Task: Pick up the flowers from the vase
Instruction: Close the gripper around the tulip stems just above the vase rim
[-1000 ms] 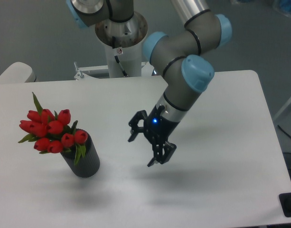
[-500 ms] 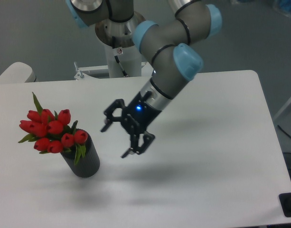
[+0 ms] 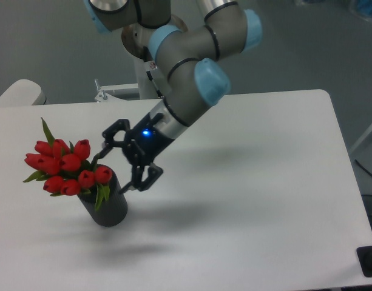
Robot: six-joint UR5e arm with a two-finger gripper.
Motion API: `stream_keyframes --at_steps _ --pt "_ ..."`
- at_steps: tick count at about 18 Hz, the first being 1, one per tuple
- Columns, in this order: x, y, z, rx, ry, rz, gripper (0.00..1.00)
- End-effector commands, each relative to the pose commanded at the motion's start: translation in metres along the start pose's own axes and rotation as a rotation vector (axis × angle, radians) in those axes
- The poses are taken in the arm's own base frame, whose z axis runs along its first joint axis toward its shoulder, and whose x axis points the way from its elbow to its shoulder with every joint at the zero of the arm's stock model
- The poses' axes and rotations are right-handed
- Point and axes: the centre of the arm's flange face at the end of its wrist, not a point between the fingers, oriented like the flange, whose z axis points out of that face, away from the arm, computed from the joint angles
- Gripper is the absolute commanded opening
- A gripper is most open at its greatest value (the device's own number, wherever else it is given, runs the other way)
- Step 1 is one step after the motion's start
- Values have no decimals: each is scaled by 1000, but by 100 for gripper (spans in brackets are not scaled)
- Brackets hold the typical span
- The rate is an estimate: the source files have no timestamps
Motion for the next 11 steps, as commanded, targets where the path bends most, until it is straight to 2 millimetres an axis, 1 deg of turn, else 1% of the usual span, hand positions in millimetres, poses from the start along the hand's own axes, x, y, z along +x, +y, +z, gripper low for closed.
stream_keyframes --at_steps 3,4,5,8,9,10,11 --pt "-6 6 10 35 14 -1 100" --pt "-8 12 18 37 27 -8 100" --pt "-10 13 25 44 36 0 100" --pt "-15 18 33 56 38 10 100" --pt "-16 18 35 78 44 10 98" --pt "-18 20 38 100 54 4 88" --pt "-19 21 39 112 59 3 64"
